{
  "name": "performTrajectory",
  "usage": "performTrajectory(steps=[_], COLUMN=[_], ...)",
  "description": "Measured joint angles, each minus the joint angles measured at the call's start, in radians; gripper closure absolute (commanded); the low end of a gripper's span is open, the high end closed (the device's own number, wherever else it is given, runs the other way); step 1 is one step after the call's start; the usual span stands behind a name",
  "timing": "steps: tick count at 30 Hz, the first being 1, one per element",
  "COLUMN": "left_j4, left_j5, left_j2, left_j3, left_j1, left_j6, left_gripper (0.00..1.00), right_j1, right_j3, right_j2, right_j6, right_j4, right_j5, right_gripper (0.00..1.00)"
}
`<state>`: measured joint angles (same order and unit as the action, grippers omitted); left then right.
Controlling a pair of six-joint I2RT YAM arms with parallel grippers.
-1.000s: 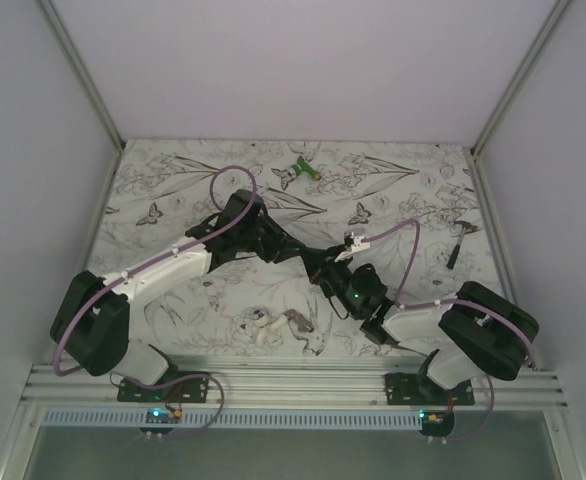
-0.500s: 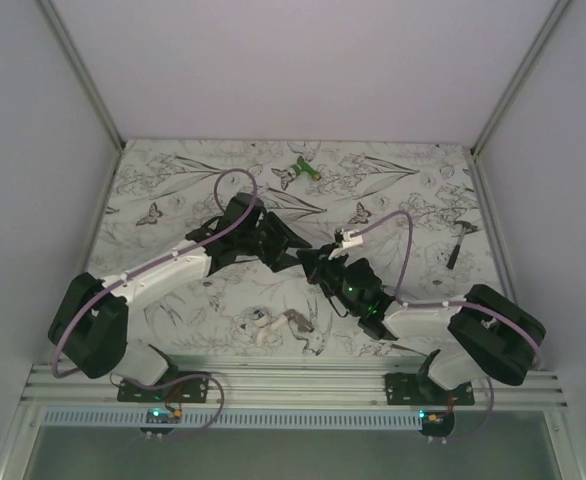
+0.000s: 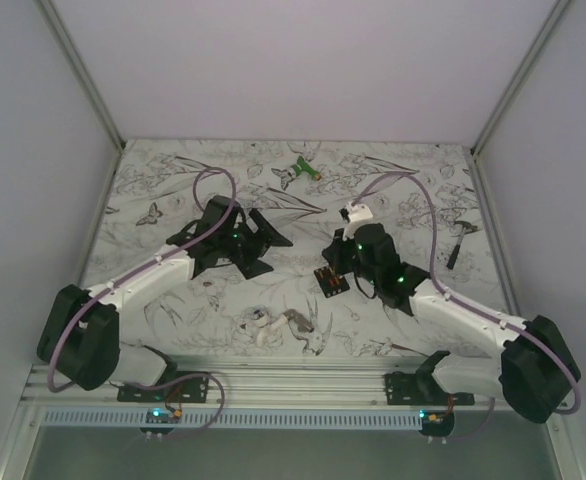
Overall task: Snap on the fuse box
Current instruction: Install the fuse at the fuse box base.
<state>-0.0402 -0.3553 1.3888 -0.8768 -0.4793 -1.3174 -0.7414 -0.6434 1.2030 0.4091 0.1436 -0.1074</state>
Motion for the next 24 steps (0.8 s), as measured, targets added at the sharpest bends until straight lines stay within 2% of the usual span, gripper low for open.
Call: performTrajectory(steps=[10, 18, 24], left_j4=[-0.127, -0.179, -0.201], left_j5=[0.138, 0.283, 0.356], left_j2=[-0.148, -0.215, -0.198], left_j3=[0.069, 0.079, 0.086], left_j1=[0.066, 0.076, 0.085], left_j6=[0.282, 0.509, 0.590], left_gripper=[0.00, 0.00, 0.00], right_j1=[0.114, 0.117, 0.117], right_j3=[-0.243, -0.419, -0.516], right_j2=[0.062, 0.259, 0.362], right_j6=[-0.078, -0.137, -0.166], right_j4=[-0.491, -0.723, -0.827], right_j5=[0.169, 0.246, 0.286], right_gripper=[1.00, 1.00, 1.00])
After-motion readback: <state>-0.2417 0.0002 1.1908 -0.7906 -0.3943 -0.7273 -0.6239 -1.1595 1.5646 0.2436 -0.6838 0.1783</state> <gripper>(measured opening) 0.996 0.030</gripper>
